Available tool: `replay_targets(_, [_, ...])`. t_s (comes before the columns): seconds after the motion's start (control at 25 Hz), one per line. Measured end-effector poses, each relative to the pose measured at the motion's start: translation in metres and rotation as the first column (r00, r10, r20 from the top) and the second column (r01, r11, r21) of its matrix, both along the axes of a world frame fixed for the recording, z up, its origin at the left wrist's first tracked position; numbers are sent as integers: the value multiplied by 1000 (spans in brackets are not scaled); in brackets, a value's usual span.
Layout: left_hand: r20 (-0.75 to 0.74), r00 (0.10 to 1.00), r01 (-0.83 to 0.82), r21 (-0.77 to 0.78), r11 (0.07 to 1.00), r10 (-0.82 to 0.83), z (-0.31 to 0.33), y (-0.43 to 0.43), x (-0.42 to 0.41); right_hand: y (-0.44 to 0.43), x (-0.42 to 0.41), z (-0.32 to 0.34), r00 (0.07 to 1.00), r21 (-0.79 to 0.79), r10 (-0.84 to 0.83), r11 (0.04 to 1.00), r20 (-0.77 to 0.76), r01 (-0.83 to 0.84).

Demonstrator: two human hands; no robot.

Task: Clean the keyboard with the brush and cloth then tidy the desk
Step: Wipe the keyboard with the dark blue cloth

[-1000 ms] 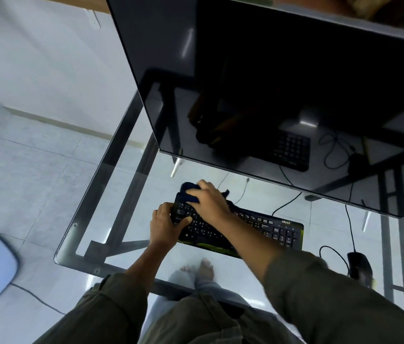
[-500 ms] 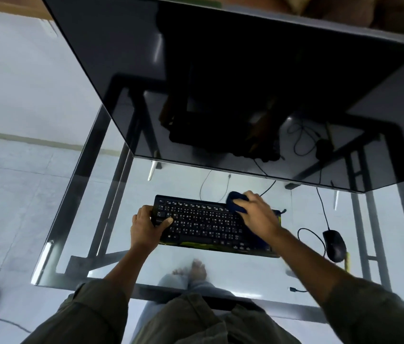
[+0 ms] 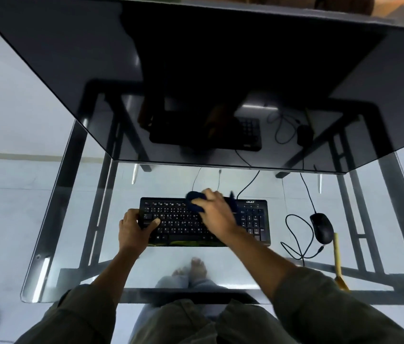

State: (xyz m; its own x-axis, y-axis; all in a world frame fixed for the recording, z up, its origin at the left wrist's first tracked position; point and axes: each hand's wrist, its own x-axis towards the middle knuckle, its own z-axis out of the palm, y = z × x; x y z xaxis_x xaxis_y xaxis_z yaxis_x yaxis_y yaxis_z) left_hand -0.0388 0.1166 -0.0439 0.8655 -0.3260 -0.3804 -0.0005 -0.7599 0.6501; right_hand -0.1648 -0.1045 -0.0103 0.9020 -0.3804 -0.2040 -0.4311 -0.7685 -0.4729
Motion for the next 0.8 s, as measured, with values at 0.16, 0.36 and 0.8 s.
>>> replay_targets(0.16, [18, 997, 70, 110, 991, -73, 7, -5, 1, 30, 22, 0, 1000, -3, 12, 1000, 24, -12])
replay_targets(0.36, [141, 969, 151, 315, 937, -203, 26, -21, 4, -21, -32, -1, 972, -108, -236, 967, -21, 232])
replay_targets(0.8, [155, 504, 766, 375, 522, -850, 34, -121, -54, -75, -107, -5, 786, -30, -618, 786, -25, 617])
